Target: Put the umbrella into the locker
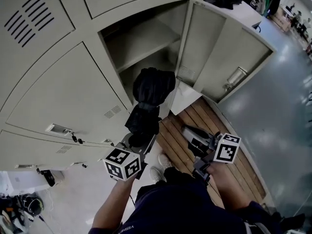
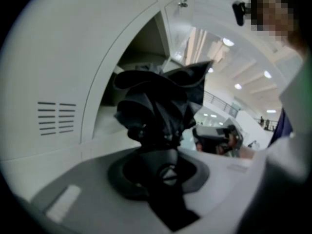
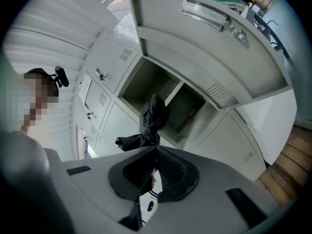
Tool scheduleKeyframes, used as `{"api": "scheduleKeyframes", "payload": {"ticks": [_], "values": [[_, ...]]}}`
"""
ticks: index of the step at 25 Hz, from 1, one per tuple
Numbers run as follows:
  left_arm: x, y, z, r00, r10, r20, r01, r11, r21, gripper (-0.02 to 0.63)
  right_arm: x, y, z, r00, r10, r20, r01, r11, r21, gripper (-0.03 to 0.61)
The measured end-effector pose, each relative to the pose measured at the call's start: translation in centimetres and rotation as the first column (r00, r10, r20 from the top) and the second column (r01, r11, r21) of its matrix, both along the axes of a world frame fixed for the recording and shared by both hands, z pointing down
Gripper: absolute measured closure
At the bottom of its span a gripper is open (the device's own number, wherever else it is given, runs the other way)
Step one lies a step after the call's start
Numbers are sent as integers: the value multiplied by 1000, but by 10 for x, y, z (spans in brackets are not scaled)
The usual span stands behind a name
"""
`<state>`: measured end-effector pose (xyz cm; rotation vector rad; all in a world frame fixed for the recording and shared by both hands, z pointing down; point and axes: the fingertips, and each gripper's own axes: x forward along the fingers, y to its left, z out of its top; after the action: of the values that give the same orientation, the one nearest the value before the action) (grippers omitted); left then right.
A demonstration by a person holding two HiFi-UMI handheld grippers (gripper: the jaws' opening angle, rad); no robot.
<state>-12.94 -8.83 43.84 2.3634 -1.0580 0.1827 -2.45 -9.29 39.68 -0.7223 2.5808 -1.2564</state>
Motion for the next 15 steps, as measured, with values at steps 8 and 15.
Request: {"api": "scheduleKeyframes", "payload": {"ticks": [8,15], "values": [[14,-74,42,990,-139,13,139,973,-184,518,6,-55,3,994,-99,48,98,995,21,569],[30,-137,55,980,-196,42,200,950,-242,518,27,-78,25,991,-104,79,107,994,-32,569]]}}
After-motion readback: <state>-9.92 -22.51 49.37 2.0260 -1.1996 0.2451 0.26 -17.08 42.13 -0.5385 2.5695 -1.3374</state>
